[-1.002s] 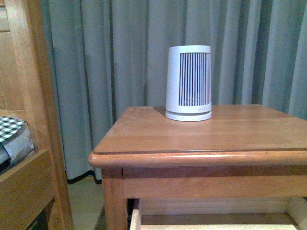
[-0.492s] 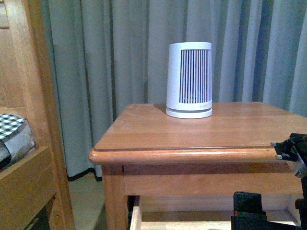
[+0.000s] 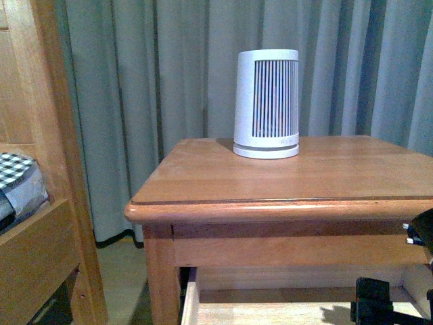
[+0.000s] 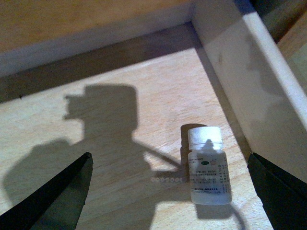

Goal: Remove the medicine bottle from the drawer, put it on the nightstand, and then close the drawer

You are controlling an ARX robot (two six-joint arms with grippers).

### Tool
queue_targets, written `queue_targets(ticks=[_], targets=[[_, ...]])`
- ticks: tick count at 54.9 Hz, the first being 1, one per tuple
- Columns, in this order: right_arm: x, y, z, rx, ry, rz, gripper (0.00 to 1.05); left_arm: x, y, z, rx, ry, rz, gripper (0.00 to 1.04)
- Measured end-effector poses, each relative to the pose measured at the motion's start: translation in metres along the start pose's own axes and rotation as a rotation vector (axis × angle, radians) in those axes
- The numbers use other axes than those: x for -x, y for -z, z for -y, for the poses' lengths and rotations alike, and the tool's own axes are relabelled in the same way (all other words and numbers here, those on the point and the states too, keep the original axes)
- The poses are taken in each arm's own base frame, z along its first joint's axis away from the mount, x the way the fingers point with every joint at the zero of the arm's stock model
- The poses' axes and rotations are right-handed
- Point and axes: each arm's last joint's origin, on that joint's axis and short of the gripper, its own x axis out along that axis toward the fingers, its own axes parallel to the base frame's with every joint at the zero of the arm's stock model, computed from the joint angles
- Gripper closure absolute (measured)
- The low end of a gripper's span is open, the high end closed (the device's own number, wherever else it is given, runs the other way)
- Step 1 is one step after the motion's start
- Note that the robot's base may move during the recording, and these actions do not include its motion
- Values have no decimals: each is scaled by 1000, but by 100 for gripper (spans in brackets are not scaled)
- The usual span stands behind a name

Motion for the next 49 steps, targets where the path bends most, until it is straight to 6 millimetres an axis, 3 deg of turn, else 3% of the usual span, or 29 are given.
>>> queue_targets(ticks=[38,49], targets=[[-47,28,-10,106,37,-65,7,0,0,0,0,0,0,7],[-53,25,-15,92,8,-63,7,0,0,0,0,0,0,7]])
